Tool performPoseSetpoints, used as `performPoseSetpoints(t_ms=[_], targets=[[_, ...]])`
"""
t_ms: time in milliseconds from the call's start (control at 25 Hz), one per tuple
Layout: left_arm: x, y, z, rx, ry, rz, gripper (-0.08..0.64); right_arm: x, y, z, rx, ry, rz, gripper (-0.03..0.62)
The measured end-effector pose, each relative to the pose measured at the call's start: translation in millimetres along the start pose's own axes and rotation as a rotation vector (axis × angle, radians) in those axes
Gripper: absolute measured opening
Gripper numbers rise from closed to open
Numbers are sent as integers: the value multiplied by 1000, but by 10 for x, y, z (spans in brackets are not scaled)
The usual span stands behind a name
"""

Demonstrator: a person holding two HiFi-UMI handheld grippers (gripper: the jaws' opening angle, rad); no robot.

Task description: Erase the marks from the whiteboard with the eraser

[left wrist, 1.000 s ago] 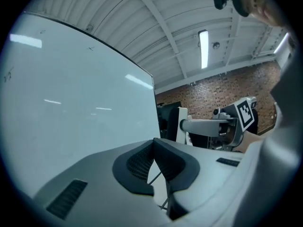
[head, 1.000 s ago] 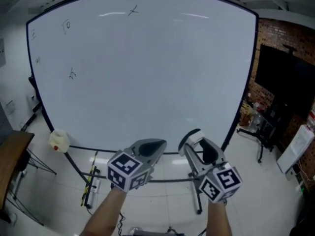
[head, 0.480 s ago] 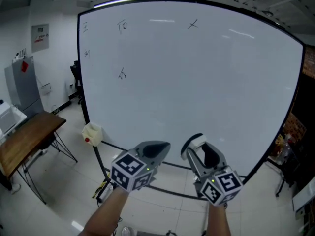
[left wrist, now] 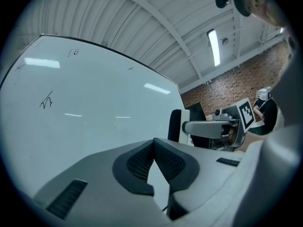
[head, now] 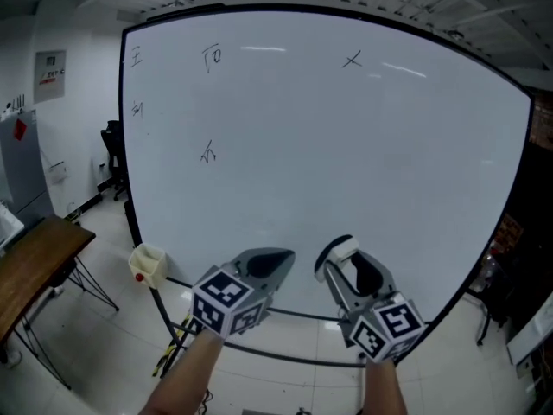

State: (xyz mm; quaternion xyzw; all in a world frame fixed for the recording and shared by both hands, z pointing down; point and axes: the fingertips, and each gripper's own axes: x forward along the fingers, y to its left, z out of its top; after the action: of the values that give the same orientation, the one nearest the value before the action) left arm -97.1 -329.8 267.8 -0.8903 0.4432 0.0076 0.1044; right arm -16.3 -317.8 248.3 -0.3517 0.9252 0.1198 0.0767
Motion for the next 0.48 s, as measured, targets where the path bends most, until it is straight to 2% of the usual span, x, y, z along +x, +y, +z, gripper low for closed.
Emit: performPoseSetpoints(t_ms=[200,360,480], targets=[[165,431,124,37,-24,-44,6,383,-120,151,-72,-16,-80,232],[325,690,382,78,-71,-85,6,645,-244,353,-112,-39,-146,232],[456,848,620,117,-82,-87,6,798,-373,550,-136,-57,-188,232]])
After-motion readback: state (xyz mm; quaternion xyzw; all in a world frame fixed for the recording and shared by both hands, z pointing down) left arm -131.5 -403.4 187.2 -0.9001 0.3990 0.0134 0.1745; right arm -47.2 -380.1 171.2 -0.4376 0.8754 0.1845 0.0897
